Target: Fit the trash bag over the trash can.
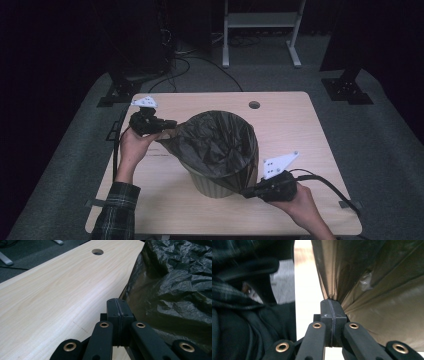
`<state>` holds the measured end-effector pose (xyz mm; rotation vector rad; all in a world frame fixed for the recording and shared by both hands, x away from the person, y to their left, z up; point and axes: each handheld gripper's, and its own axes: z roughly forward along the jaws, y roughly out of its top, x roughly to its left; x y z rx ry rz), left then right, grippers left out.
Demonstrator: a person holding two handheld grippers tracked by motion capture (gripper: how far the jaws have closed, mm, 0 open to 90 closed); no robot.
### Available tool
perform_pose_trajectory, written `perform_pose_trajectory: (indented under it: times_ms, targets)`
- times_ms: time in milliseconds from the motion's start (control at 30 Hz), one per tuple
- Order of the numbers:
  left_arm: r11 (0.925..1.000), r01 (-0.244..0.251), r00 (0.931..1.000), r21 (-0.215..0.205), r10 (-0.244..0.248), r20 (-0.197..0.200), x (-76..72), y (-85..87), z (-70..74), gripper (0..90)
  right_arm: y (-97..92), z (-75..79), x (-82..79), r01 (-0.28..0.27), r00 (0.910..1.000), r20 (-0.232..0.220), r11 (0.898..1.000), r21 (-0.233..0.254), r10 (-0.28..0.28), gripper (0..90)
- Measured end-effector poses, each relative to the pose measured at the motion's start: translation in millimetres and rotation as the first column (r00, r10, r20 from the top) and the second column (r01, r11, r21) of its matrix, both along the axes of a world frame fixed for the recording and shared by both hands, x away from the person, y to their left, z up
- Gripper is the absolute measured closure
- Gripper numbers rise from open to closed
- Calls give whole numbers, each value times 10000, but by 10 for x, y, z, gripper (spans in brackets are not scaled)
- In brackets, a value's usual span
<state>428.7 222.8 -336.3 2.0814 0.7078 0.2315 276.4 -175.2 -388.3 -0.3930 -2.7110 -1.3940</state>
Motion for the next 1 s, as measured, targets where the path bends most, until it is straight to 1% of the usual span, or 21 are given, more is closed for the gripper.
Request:
perform_pose_trajectory:
  times_ms: [100, 200, 233, 300, 333, 367, 433, 467, 500, 567, 600, 633, 667, 700, 767, 800, 833, 900, 933, 967, 1000]
  targets:
    - [9999, 45, 10000, -146, -46, -33, 0, 6, -4, 900, 52, -106, -9, -90, 9997, -217, 9992, -398, 82, 899]
    - [9998, -24, 10000, -179, 23, -76, -1, 5, -4, 900, 16, -136, -6, -23, 9996, -293, 9996, -268, 15, 888]
    - [9999, -74, 9999, -115, 73, -82, -2, 4, -2, 900, -78, -62, -24, 167, 9997, -194, 9999, 19, -167, 800]
    - [9999, -83, 9999, -141, 82, -108, -3, 6, 0, 900, -114, -16, -38, 277, 9996, -49, 9995, 180, -277, 784]
    - [9998, -77, 9999, -191, 75, -103, -5, 11, 3, 900, -166, 59, -54, 342, 9994, 74, 9981, 506, -346, 775]
    - [9998, -44, 10000, -182, 43, -52, -9, 15, 9, 900, -278, 252, -89, 451, 9984, 270, 9908, 1276, -489, 745]
    - [9999, -28, 10000, -157, 27, -49, -15, 13, 15, 900, -325, 413, -114, 582, 9956, 630, 9855, 1592, -690, 719]
    - [9999, -28, 10000, -157, 27, -49, -15, 13, 15, 900, -325, 413, -114, 582, 9956, 630, 9855, 1592, -690, 719]
    - [9999, -3, 10000, -146, 2, -55, -16, 11, 16, 900, -335, 613, -115, 760, 9906, 956, 9742, 2124, -981, 673]
    - [9999, 29, 10000, -139, -29, -29, -17, 7, 18, 900, -288, 764, -75, 931, 9855, 1150, 9647, 2463, -1245, 597]
    - [9999, 29, 10000, -139, -29, -29, -17, 7, 18, 900, -288, 764, -75, 931, 9855, 1150, 9647, 2463, -1245, 597]
    - [9998, 14, 10000, -174, -14, -21, -19, 6, 23, 900, -196, 878, 10, 1239, 9817, 1089, 9581, 2584, -1563, 505]
    - [9998, 14, 10000, -174, -14, -21, -19, 6, 23, 900, -196, 878, 10, 1239, 9817, 1089, 9581, 2584, -1563, 505]
    - [9999, 23, 10000, -169, -23, -25, -19, 8, 27, 900, -69, 946, 123, 1447, 9803, 937, 9556, 2567, -1736, 454]
    - [9998, 35, 10000, -172, -35, -1, -21, 21, 38, 900, 46, 975, 223, 1596, 9783, 904, 9559, 2464, -1867, 403]
    - [9998, 35, 10000, -172, -35, -1, -21, 21, 38, 900, 46, 975, 223, 1596, 9783, 904, 9559, 2464, -1867, 403]
    - [9999, 47, 10000, -159, -47, -13, -22, 26, 39, 900, 180, 982, 359, 1696, 9803, 599, 9572, 2347, -1884, 399]
    - [9999, 62, 10000, -153, -63, -12, -22, 30, 38, 900, 221, 980, 395, 1700, 9806, 571, 9583, 2298, -1876, 395]
    - [9999, 81, 10000, -125, -82, -29, -23, 33, 39, 900, 325, 963, 465, 1680, 9821, 484, 9627, 2121, -1820, 436]
    - [9999, 81, 10000, -125, -82, -29, -23, 33, 39, 900, 325, 963, 465, 1680, 9821, 484, 9627, 2121, -1820, 436]
    - [9999, 99, 9999, -125, -99, -31, -22, 35, 38, 900, 385, 938, 500, 1719, 9821, 433, 9661, 1928, -1834, 502]
